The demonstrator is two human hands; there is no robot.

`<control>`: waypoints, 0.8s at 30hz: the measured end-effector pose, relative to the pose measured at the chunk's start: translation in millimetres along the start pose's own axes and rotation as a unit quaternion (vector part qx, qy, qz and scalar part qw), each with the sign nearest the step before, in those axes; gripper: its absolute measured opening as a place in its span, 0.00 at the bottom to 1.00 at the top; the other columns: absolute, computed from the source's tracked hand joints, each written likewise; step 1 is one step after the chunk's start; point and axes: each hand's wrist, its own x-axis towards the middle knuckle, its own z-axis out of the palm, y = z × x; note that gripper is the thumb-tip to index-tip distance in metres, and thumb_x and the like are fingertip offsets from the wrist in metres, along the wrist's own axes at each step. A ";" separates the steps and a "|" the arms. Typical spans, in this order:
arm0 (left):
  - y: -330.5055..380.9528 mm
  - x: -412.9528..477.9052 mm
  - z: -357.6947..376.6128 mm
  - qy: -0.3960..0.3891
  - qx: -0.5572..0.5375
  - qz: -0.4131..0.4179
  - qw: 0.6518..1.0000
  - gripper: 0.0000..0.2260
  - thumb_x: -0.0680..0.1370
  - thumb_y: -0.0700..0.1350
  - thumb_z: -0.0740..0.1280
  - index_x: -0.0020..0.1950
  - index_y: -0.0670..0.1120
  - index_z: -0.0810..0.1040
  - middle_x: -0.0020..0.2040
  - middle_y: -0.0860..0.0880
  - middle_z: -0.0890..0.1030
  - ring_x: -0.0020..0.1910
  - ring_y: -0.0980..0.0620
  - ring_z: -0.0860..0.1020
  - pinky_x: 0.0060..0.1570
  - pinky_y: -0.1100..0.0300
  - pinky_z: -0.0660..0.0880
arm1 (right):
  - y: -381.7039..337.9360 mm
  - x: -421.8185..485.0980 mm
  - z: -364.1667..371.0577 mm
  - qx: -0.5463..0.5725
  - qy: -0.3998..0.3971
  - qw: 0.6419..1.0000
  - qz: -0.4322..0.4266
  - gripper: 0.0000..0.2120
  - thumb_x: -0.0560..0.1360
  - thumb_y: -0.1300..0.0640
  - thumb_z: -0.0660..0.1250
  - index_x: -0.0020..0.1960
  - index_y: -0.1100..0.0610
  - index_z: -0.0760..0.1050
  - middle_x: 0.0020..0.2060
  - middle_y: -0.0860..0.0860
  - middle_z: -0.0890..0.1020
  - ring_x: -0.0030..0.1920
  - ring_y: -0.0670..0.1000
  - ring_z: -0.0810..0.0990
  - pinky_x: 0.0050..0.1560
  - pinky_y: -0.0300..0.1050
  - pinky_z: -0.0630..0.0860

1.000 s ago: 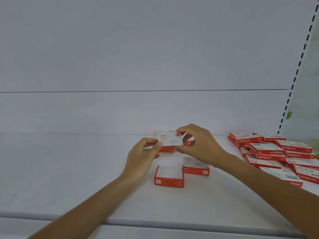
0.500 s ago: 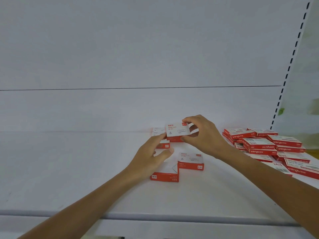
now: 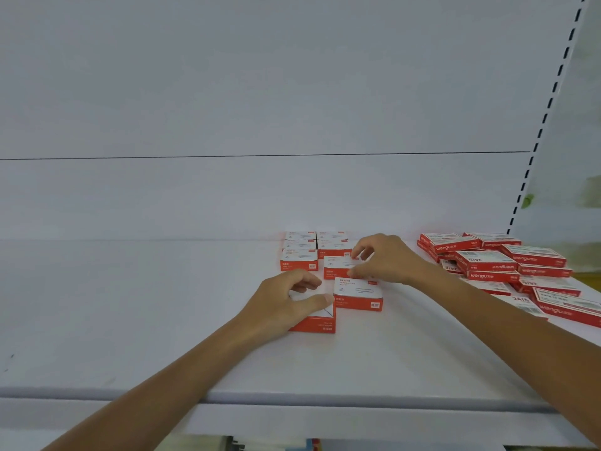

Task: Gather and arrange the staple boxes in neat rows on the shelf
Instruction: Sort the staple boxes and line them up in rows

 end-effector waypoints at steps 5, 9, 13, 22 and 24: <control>-0.6 1.3 0.3 -0.002 0.029 0.016 0.999 0.08 0.71 0.54 0.69 0.48 0.56 0.76 0.51 0.59 0.77 0.53 0.60 0.74 0.49 0.69 0.68 | -4.6 8.5 7.7 -0.009 0.021 1.000 -0.012 0.19 0.71 0.53 0.70 0.59 0.59 0.75 0.60 0.54 0.77 0.49 0.47 0.74 0.33 0.28 0.65; 0.8 0.3 1.3 -0.013 0.066 0.028 0.997 0.16 0.64 0.63 0.67 0.48 0.59 0.75 0.49 0.63 0.75 0.53 0.60 0.74 0.53 0.65 0.68 | -5.6 16.4 9.6 -0.001 0.018 1.000 -0.008 0.18 0.71 0.55 0.70 0.59 0.59 0.74 0.62 0.54 0.75 0.53 0.52 0.76 0.35 0.30 0.67; 4.0 -1.4 0.5 -0.014 0.072 0.030 0.997 0.17 0.62 0.63 0.68 0.49 0.61 0.74 0.48 0.66 0.73 0.54 0.60 0.73 0.50 0.68 0.67 | -6.3 22.3 10.9 0.007 0.012 1.000 0.003 0.16 0.70 0.57 0.70 0.56 0.58 0.73 0.61 0.54 0.74 0.47 0.50 0.72 0.34 0.33 0.69; 10.0 -8.2 -4.5 -0.092 0.133 0.017 0.987 0.28 0.63 0.53 0.68 0.62 0.52 0.71 0.58 0.55 0.71 0.61 0.56 0.68 0.61 0.65 0.64 | 1.5 12.3 3.6 0.128 0.023 0.989 0.065 0.29 0.71 0.50 0.71 0.66 0.59 0.66 0.61 0.55 0.73 0.57 0.53 0.74 0.52 0.43 0.73; 3.3 -14.3 -9.8 -0.066 0.121 0.016 0.990 0.24 0.68 0.46 0.72 0.63 0.51 0.71 0.56 0.56 0.70 0.57 0.58 0.70 0.51 0.77 0.64 | 6.7 2.9 1.2 0.173 0.062 0.981 0.060 0.26 0.72 0.50 0.70 0.65 0.59 0.67 0.59 0.53 0.74 0.53 0.51 0.75 0.54 0.45 0.75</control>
